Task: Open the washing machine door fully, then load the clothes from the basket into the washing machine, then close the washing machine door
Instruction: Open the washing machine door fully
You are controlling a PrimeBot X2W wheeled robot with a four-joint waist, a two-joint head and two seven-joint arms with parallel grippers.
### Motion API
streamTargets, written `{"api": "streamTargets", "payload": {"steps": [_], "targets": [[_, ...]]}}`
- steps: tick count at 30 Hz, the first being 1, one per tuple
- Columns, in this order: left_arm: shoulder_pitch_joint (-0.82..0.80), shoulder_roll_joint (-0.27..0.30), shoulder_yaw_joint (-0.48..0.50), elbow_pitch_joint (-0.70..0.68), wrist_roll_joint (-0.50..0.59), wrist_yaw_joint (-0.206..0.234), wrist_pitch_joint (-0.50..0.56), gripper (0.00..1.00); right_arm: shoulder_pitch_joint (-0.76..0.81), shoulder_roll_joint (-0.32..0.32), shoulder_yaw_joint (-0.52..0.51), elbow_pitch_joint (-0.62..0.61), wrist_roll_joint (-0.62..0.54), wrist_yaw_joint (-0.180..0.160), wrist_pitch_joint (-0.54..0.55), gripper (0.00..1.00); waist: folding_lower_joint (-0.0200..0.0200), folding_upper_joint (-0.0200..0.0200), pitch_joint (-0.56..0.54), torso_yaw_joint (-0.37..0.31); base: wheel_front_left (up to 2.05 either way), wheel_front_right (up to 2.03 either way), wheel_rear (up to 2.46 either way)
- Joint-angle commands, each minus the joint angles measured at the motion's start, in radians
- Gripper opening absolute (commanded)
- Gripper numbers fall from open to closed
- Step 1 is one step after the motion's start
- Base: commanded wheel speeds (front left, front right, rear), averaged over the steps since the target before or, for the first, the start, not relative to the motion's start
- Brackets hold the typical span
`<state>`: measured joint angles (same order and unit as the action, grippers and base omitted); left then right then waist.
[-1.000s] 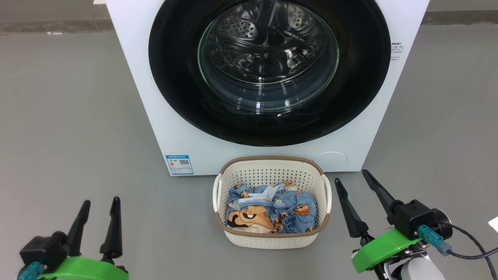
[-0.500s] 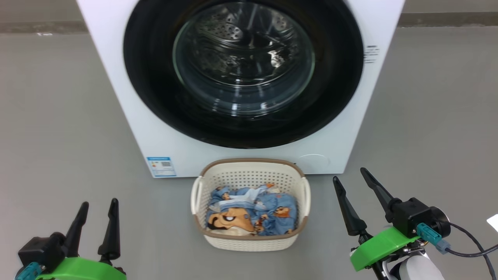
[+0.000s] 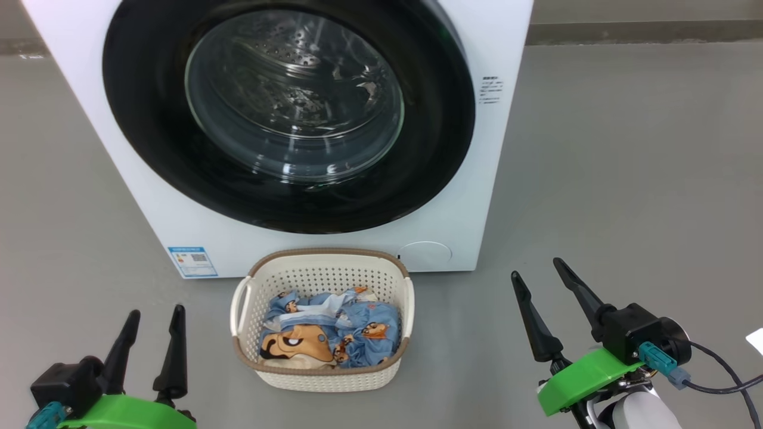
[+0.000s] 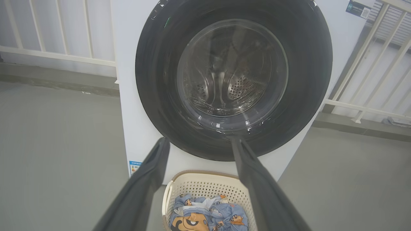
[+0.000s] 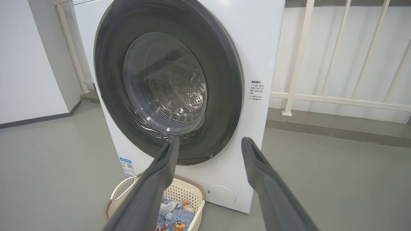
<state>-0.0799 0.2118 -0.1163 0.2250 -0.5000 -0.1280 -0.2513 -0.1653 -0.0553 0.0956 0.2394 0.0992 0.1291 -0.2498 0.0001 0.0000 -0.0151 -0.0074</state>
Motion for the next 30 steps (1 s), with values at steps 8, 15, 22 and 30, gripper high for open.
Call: {"api": "streamTargets", "payload": {"steps": [8, 15, 22, 30], "targets": [[-0.037, 0.029, 0.035, -0.018, 0.002, -0.003, -0.01, 1.0, -0.03, 0.005, 0.029, -0.013, 0.013, 0.002, -0.012, 1.0, 0.0, 0.0, -0.005, 0.0, 0.19, 0.19, -0.37], [-0.035, 0.025, 0.035, -0.019, 0.005, -0.003, -0.01, 1.0, -0.028, 0.005, 0.025, -0.017, 0.016, 0.002, -0.012, 1.0, 0.0, 0.0, -0.004, 0.002, 0.0, 0.0, 0.0], [-0.035, 0.025, 0.04, -0.019, 0.004, -0.003, -0.01, 1.0, -0.025, 0.005, 0.019, -0.015, 0.023, 0.002, -0.012, 1.0, 0.0, 0.0, -0.003, 0.004, 0.0, 0.0, 0.0], [-0.035, 0.027, 0.044, -0.022, 0.004, -0.003, -0.01, 1.0, -0.025, 0.005, 0.005, -0.012, 0.043, 0.002, -0.012, 1.0, 0.0, 0.0, 0.005, 0.008, 0.0, 0.0, 0.0]]}}
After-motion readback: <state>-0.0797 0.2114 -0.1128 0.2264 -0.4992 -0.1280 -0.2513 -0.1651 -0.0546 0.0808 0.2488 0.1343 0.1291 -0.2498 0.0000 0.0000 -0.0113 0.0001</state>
